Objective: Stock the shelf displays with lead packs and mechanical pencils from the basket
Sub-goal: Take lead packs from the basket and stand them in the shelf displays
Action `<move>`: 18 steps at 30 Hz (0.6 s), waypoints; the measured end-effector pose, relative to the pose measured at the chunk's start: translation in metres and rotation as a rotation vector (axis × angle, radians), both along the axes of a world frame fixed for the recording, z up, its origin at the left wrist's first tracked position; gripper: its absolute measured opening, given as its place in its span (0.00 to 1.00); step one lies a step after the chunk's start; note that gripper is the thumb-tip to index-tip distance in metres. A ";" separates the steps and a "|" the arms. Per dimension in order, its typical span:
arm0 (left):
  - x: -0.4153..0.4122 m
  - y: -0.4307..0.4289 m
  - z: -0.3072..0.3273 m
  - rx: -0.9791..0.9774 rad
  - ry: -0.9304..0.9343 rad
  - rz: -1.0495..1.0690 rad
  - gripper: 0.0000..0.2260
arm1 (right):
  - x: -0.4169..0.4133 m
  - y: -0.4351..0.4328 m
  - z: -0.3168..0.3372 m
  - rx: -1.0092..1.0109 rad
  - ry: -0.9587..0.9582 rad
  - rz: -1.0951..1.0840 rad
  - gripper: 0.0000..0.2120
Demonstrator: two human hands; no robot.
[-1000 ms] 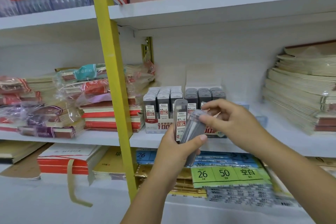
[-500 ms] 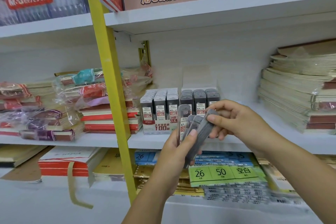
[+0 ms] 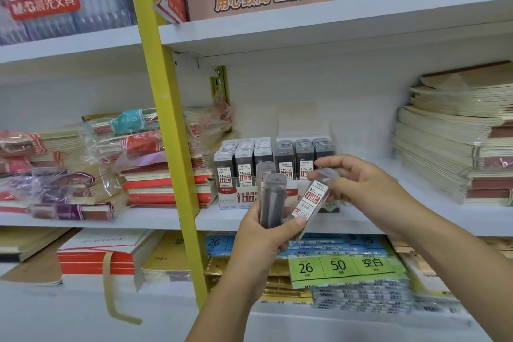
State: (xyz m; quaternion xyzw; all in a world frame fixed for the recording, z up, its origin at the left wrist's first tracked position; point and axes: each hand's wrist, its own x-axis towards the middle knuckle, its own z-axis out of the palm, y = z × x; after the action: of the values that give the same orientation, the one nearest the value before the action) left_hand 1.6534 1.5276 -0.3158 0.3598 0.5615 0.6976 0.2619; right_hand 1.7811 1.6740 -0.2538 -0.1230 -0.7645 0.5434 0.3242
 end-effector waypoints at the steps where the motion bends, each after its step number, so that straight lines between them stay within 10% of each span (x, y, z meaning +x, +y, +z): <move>1: 0.000 0.001 0.000 0.004 0.008 0.013 0.22 | -0.001 0.000 -0.001 -0.035 0.008 0.002 0.11; 11: -0.001 0.006 -0.004 0.013 -0.101 -0.016 0.08 | 0.003 0.003 0.017 0.080 0.188 -0.217 0.10; 18: -0.008 0.009 -0.003 0.029 -0.113 0.009 0.05 | 0.001 0.021 0.020 0.544 0.304 -0.445 0.18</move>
State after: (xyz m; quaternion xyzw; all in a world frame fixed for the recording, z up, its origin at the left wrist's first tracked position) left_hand 1.6456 1.5369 -0.3192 0.3211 0.5374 0.7260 0.2847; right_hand 1.7817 1.6952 -0.2337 -0.1134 -0.7786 0.2488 0.5648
